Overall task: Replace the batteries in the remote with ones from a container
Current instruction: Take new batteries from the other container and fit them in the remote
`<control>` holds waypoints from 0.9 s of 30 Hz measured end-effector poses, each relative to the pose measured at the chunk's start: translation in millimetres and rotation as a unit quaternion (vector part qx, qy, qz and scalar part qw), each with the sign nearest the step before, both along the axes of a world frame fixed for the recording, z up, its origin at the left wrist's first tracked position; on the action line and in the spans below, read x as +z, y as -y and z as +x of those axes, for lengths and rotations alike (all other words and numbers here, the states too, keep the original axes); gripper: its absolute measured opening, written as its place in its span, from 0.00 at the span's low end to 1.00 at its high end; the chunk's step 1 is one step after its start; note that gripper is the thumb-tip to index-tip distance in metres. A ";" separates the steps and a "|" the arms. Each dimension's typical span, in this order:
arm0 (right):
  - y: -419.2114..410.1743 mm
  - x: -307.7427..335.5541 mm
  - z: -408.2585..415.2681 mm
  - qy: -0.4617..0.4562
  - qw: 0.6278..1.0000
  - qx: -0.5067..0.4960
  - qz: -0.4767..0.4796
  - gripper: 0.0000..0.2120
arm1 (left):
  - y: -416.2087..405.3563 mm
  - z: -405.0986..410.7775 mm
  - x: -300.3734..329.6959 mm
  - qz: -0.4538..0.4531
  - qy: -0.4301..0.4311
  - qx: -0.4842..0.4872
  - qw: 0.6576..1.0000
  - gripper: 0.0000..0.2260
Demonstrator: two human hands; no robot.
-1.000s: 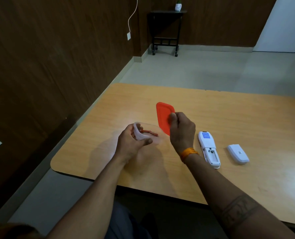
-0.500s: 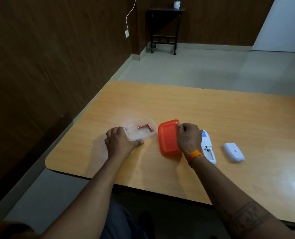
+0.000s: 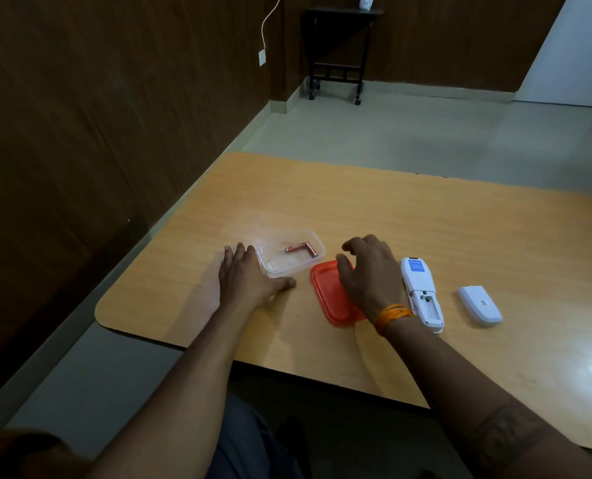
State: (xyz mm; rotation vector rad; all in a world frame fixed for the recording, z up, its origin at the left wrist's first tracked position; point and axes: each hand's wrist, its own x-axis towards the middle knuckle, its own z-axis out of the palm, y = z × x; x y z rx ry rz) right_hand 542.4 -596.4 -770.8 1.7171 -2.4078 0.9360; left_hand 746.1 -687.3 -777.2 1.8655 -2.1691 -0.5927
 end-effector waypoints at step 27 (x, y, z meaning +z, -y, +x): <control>104.3 29.6 56.6 -0.149 0.956 0.153 0.200 0.09 | 8.1 4.5 -5.1 0.005 0.033 -0.021 0.999 0.59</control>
